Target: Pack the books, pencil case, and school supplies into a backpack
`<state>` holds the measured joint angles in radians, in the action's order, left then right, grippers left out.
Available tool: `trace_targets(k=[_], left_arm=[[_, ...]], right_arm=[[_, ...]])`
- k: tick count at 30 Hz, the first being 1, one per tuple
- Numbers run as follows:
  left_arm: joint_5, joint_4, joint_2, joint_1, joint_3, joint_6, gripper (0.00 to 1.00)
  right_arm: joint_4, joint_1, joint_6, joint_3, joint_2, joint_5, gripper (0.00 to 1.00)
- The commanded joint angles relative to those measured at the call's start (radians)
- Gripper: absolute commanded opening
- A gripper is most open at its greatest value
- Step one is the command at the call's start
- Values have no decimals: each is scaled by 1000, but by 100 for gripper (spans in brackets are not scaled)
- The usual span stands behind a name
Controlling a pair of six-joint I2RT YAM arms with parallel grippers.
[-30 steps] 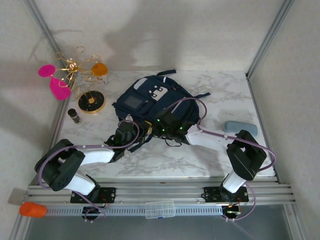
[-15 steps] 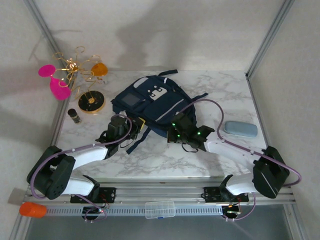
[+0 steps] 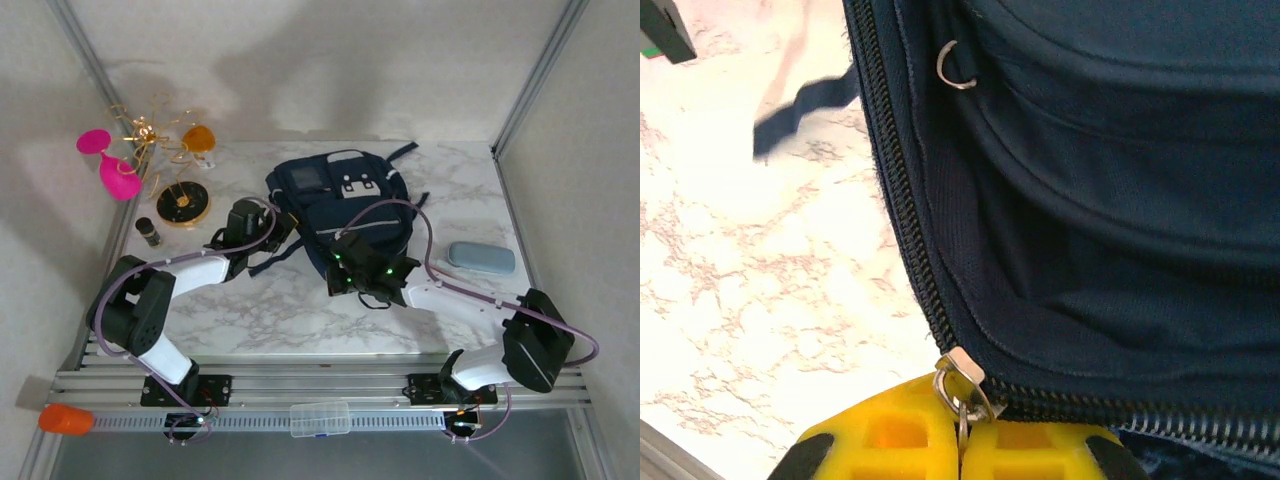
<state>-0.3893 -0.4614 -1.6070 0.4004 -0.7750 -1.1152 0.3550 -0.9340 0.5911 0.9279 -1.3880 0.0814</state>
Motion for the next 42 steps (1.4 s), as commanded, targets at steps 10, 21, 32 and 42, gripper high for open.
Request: trace_targets(k=[10, 21, 32, 42], left_arm=[[158, -201, 289, 125, 345, -268, 65], [221, -263, 60, 296, 207, -435, 59], [348, -82, 113, 244, 209, -343, 0], [154, 189, 239, -106, 214, -9, 0]], right_arm=[[-102, -12, -50, 54, -83, -31, 0], [-124, -12, -96, 48, -89, -65, 0], [13, -12, -45, 48, -76, 38, 0], [157, 26, 73, -111, 84, 160, 0]])
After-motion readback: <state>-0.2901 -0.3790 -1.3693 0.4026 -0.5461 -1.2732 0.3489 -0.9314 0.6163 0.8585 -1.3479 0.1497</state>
